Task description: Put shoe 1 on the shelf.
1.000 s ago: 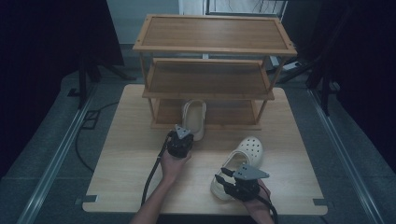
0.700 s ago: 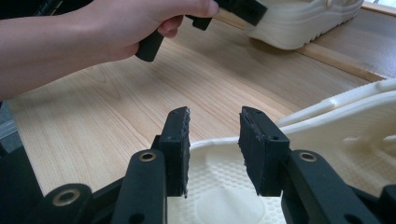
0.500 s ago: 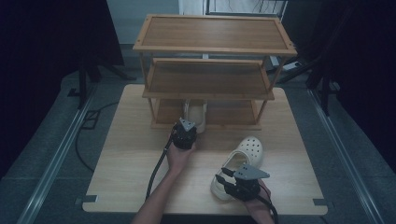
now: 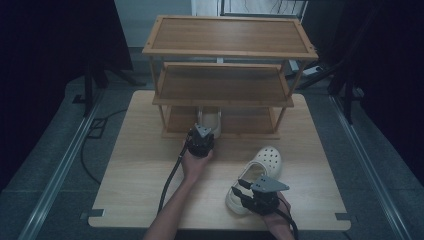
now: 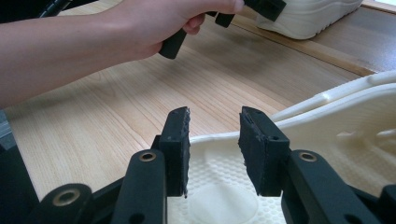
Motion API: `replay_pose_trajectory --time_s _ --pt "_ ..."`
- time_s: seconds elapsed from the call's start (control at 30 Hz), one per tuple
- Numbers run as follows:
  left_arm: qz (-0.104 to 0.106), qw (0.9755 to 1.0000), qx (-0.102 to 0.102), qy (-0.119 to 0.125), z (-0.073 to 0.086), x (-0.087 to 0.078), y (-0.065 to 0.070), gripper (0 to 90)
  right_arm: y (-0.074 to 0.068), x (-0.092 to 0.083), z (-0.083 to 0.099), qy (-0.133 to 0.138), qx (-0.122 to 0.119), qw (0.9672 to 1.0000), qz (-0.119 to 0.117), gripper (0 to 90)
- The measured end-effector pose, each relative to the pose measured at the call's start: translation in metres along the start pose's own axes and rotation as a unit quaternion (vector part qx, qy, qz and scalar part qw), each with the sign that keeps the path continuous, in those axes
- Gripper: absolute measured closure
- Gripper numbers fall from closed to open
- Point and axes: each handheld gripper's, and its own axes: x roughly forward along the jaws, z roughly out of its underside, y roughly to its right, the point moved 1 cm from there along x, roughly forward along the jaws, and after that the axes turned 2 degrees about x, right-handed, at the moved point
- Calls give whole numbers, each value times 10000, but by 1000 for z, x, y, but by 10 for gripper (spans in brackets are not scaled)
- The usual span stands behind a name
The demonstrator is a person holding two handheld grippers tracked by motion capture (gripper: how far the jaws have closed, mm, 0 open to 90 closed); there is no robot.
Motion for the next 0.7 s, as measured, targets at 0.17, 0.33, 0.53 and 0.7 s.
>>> replay_pose_trajectory --time_s 0.17,0.33,0.53,0.7 --pt "252 9996 129 63 4 -17 1 602 2 -1 -1 19 15 10000 15 633" --pt "504 9986 178 -10 14 -39 -4 507 2 -1 -1 27 18 10000 22 632" --pt "667 9976 161 -137 36 -69 -19 460 1 -1 -2 36 33 10000 -30 666" --pt "753 9970 22 -167 50 -90 -32 445 1 2 -4 19 65 9999 -96 696"
